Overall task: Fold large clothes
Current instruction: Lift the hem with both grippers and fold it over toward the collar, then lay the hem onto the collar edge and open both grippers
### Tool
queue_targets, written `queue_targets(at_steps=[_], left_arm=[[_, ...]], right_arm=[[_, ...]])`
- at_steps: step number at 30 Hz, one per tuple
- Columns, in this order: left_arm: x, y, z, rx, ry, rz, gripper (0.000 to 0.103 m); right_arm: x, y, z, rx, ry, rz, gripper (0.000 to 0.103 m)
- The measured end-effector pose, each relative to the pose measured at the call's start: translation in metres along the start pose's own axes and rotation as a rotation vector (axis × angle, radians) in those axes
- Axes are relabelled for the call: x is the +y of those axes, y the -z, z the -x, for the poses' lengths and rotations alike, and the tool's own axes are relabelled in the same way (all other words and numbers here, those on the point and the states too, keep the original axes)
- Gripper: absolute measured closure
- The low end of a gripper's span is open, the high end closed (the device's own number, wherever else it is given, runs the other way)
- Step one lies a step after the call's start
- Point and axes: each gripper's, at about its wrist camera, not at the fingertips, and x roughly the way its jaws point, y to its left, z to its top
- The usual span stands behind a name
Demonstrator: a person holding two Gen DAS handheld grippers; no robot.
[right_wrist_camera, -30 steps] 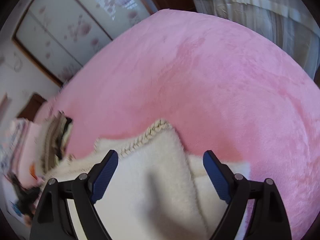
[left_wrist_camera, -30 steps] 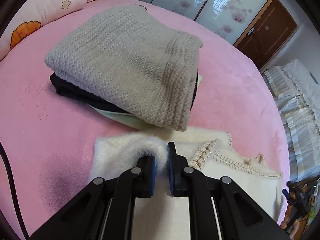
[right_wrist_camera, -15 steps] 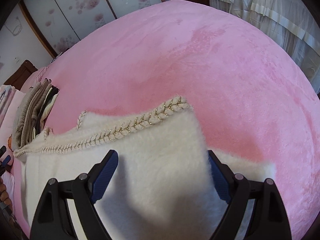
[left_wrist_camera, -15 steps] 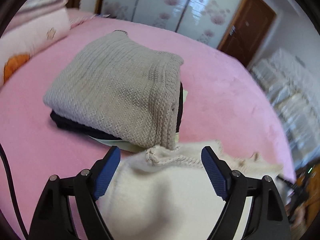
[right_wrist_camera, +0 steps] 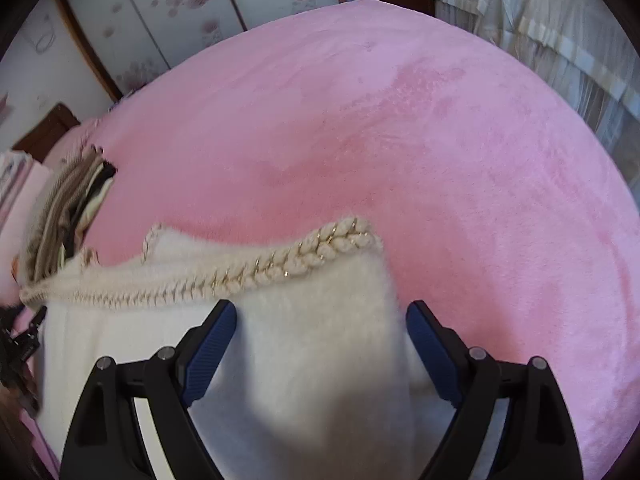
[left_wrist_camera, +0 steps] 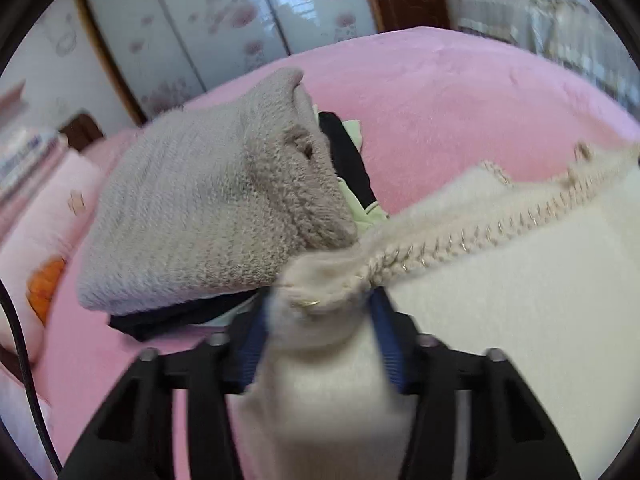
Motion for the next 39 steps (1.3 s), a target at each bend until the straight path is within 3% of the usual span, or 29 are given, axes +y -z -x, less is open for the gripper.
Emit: queue_targets(at_steps=[1, 2, 5, 11, 14, 17, 20, 25, 29, 32, 34, 36, 39], left_arm=[[0.005, -0.003, -0.004, 0.019, 0.043, 0.050, 0.080], [0.011, -0.004, -0.007, 0.035, 0.093, 0.099, 0.084], [0.017, -0.005, -0.004, 0.064, 0.097, 0.198, 0.089], [0.007, -0.009, 0.041, 0.034, 0.070, 0.236, 0.092], [0.019, -0.018, 0.041, 0.074, 0.089, 0.315, 0.092], [0.028, -0.027, 0.013, 0.129, 0.091, 0.367, 0.092], [0.017, -0.028, -0.010, 0.156, 0.045, 0.377, 0.092], [-0.001, -0.014, -0.031, 0.121, -0.009, 0.355, 0.091], [-0.011, -0.007, -0.022, 0.080, -0.045, 0.316, 0.088], [-0.017, -0.003, 0.000, 0.080, -0.047, 0.306, 0.076], [-0.024, -0.004, 0.019, 0.085, -0.063, 0.278, 0.053], [-0.027, -0.002, 0.051, 0.043, -0.070, 0.263, 0.042], [-0.040, 0.003, 0.104, -0.014, -0.044, 0.273, 0.036]], right_arm=[[-0.001, 0.000, -0.002, -0.009, -0.006, -0.013, 0.042], [0.000, 0.000, -0.003, -0.011, 0.019, -0.018, 0.062], [0.005, 0.006, 0.006, -0.054, 0.095, 0.005, 0.094], [0.028, 0.023, 0.070, -0.237, 0.217, 0.057, 0.096], [0.032, 0.018, 0.084, -0.289, 0.253, 0.062, 0.096], [0.023, 0.006, 0.063, -0.241, 0.280, 0.029, 0.096], [0.008, 0.000, 0.019, -0.147, 0.331, 0.003, 0.096], [-0.005, 0.001, -0.018, -0.086, 0.386, -0.007, 0.095], [0.005, 0.001, -0.014, -0.071, 0.424, 0.043, 0.090], [0.019, 0.008, 0.010, -0.095, 0.449, 0.099, 0.079], [0.033, 0.015, 0.035, -0.142, 0.457, 0.133, 0.078], [0.050, 0.022, 0.063, -0.206, 0.448, 0.165, 0.078], [0.084, 0.042, 0.110, -0.282, 0.315, 0.192, 0.074]])
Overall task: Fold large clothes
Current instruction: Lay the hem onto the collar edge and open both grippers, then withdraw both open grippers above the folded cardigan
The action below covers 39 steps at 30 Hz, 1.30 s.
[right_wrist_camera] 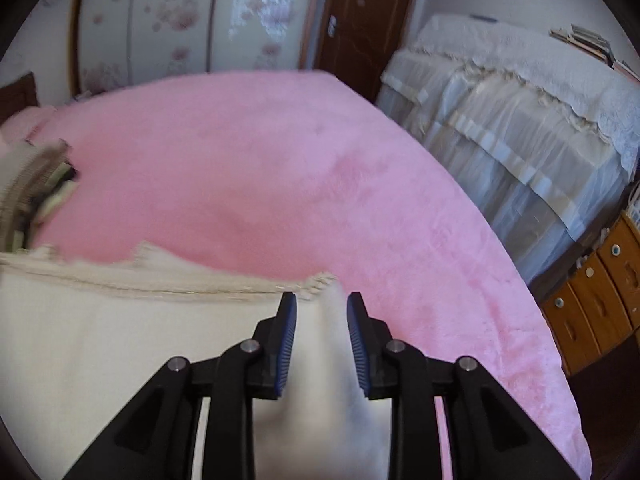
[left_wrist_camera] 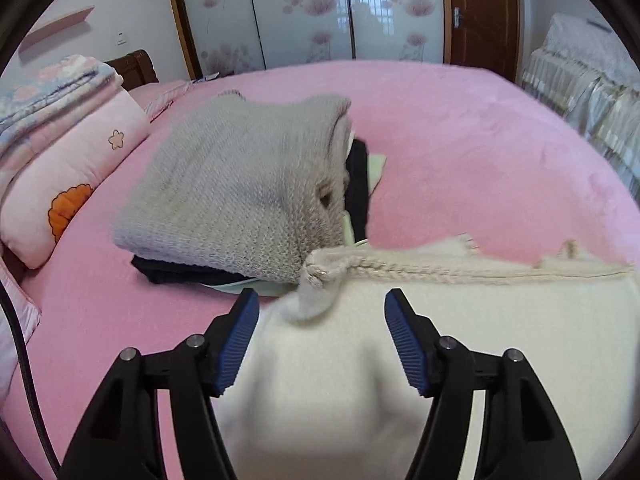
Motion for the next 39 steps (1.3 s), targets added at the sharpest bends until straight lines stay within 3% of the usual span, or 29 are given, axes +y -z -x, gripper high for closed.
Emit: queue_targets(at_steps=[2, 5, 7, 10, 13, 15, 17, 18, 20, 24, 27, 29, 33, 39], left_arm=[[-0.006, 0.005, 0.031, -0.011, 0.062, 0.016, 0.033], [-0.025, 0.022, 0.069, -0.021, 0.119, -0.002, 0.033], [-0.038, 0.034, 0.085, -0.043, 0.116, -0.019, 0.033], [-0.055, 0.060, 0.096, -0.039, 0.116, 0.005, 0.033], [-0.065, 0.093, 0.084, 0.051, 0.143, 0.070, 0.033], [-0.067, 0.113, 0.068, 0.119, 0.124, 0.073, 0.033], [-0.068, 0.130, 0.049, 0.160, 0.057, 0.027, 0.033], [-0.065, 0.138, 0.045, 0.150, 0.024, 0.005, 0.033], [-0.052, 0.146, 0.048, 0.110, 0.020, 0.006, 0.030], [-0.014, 0.152, 0.049, 0.097, -0.048, 0.050, 0.030], [0.009, 0.156, 0.045, 0.092, -0.085, 0.077, 0.030], [0.016, 0.160, 0.043, 0.084, -0.076, 0.075, 0.030], [0.007, 0.166, 0.038, 0.054, -0.127, 0.023, 0.030], [0.008, 0.166, 0.035, 0.059, -0.133, 0.038, 0.030]], right_arm=[[0.017, 0.004, 0.031, -0.032, -0.098, -0.008, 0.061], [0.053, 0.021, 0.058, -0.010, -0.235, 0.013, 0.058], [0.083, 0.039, 0.071, 0.016, -0.317, 0.057, 0.058], [0.120, 0.070, 0.080, 0.019, -0.354, 0.135, 0.058], [0.142, 0.103, 0.070, 0.089, -0.384, 0.170, 0.058], [0.144, 0.122, 0.056, 0.142, -0.358, 0.189, 0.058], [0.135, 0.136, 0.047, 0.157, -0.333, 0.182, 0.059], [0.126, 0.138, 0.045, 0.155, -0.333, 0.169, 0.059], [0.101, 0.142, 0.042, 0.151, -0.208, 0.156, 0.059], [0.022, 0.149, 0.029, 0.174, -0.063, 0.044, 0.059], [-0.027, 0.156, 0.028, 0.179, -0.024, -0.026, 0.060], [-0.034, 0.159, 0.029, 0.178, -0.007, 0.002, 0.072], [-0.023, 0.163, 0.027, 0.169, 0.044, 0.052, 0.072], [-0.025, 0.167, 0.024, 0.154, 0.050, 0.032, 0.070]])
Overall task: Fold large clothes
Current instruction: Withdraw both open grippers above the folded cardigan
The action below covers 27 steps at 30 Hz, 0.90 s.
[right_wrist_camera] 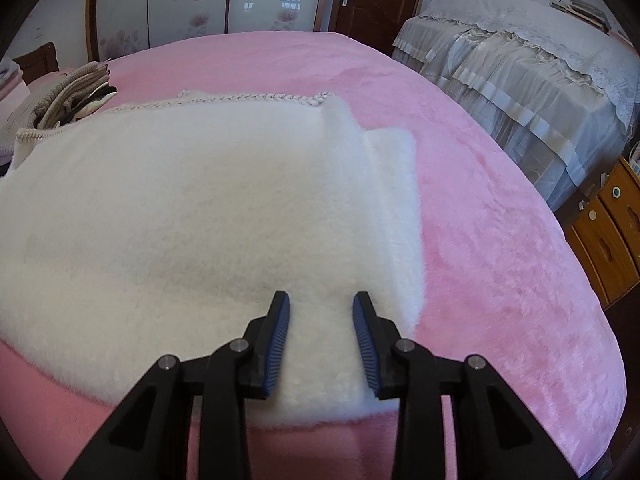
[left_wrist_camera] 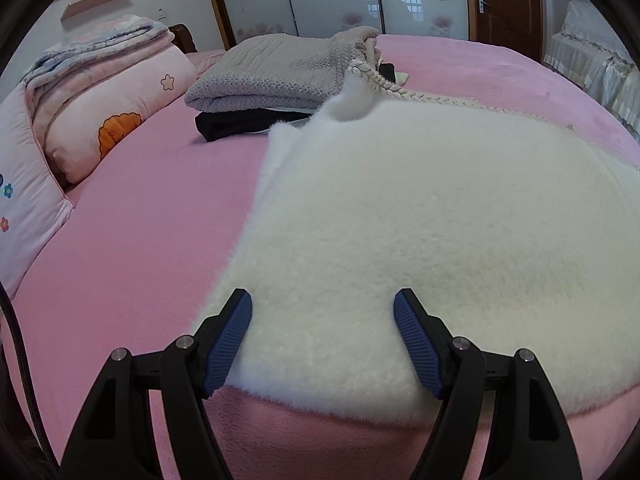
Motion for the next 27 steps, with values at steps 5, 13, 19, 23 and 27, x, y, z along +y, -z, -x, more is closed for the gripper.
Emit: queue_targets(at_steps=[5, 13, 19, 23, 27], left_arm=[[-0.002, -0.002, 0.002, 0.013, -0.011, 0.003, 0.030], [-0.003, -0.011, 0.006, 0.107, -0.017, 0.022, 0.026], [-0.004, -0.018, 0.028, 0.205, 0.090, 0.034, 0.018], [-0.010, -0.019, 0.056, 0.221, 0.147, 0.030, 0.018], [-0.015, -0.020, 0.088, 0.227, 0.224, 0.039, 0.018]], right_arm=[[0.002, -0.002, 0.000, 0.010, 0.007, 0.002, 0.070], [0.004, -0.011, 0.006, 0.058, 0.013, -0.027, 0.069], [0.002, -0.018, 0.029, 0.114, -0.127, -0.135, 0.058], [0.021, -0.017, 0.053, 0.110, -0.173, -0.112, 0.058], [0.046, -0.017, 0.081, 0.115, -0.216, -0.073, 0.058]])
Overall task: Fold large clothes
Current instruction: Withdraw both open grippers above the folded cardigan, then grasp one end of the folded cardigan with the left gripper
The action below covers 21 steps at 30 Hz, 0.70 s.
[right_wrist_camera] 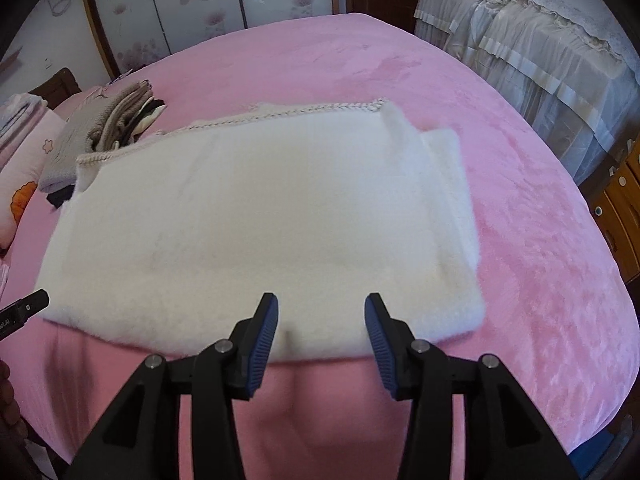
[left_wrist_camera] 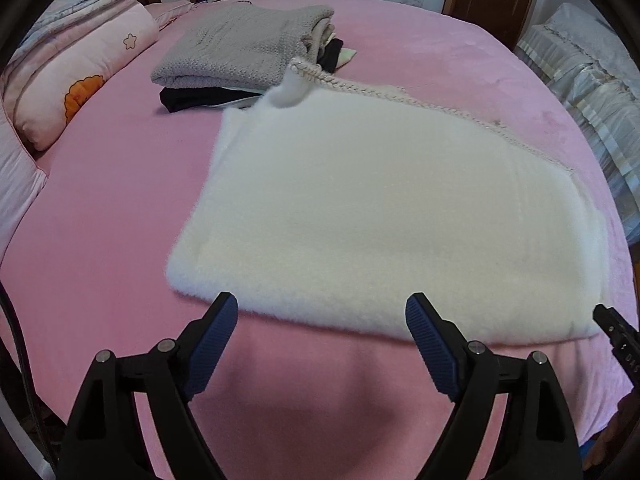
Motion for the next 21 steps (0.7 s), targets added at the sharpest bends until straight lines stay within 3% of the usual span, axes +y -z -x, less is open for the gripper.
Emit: queue_targets(at_steps=[5, 10, 21], left_arm=[[-0.008, 0.010, 0.034, -0.034, 0.062, -0.002, 0.018], [0.011, 0.022, 0.040, -0.033, 0.236, 0.108, 0.018], [0.061, 0.060, -0.037, -0.025, 0.376, 0.343, 0.018]], right_arm=[[0.036, 0.004, 0.027, -0.022, -0.080, 0.044, 0.058], [0.066, 0.004, 0.050, -0.089, -0.117, 0.100, 0.058], [0.095, 0.005, 0.036, -0.144, -0.200, 0.092, 0.058]])
